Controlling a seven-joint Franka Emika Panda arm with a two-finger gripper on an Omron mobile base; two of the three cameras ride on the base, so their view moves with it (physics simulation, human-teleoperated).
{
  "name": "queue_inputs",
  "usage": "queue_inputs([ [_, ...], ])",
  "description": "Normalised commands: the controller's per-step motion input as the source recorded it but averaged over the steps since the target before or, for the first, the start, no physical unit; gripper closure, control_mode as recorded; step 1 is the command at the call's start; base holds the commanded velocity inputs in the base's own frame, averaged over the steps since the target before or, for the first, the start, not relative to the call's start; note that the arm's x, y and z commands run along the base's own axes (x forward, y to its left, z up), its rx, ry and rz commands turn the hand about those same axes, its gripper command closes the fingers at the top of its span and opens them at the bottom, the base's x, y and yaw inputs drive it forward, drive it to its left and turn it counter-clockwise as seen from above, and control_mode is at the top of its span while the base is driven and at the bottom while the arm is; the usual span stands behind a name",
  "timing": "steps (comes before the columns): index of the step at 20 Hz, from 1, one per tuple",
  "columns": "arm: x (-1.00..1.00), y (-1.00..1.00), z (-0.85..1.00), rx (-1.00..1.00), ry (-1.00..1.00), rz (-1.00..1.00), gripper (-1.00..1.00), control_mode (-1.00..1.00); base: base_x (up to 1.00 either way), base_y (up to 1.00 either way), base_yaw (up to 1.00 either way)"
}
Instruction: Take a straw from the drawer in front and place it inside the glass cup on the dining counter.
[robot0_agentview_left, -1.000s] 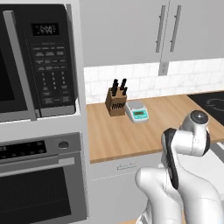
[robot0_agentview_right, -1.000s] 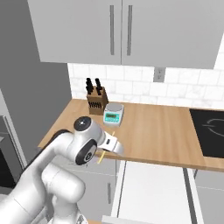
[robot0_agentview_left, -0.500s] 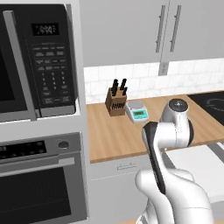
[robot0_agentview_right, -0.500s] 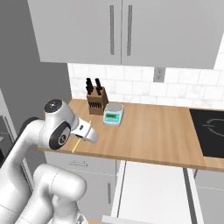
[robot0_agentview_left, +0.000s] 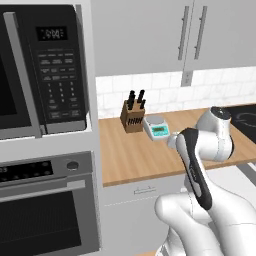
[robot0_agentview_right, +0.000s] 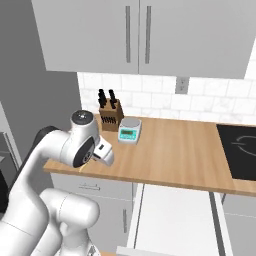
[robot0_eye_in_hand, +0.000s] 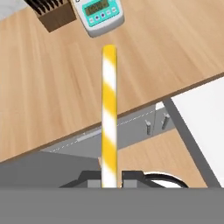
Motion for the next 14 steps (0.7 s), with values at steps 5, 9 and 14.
queue_inputs([
  [5, -0.03, 0.2, 0.0, 0.0, -0.11, 0.0, 1.0, -1.0, 0.0, 0.0, 0.0],
  [9, 0.0, 0.19, 0.0, 0.0, -0.04, 0.0, 1.0, 1.0, 0.0, 0.05, 0.0],
  [14, 0.0, 0.0, 0.0, 0.0, 0.0, 0.0, 1.0, 1.0, -0.18, 0.19, 0.0],
])
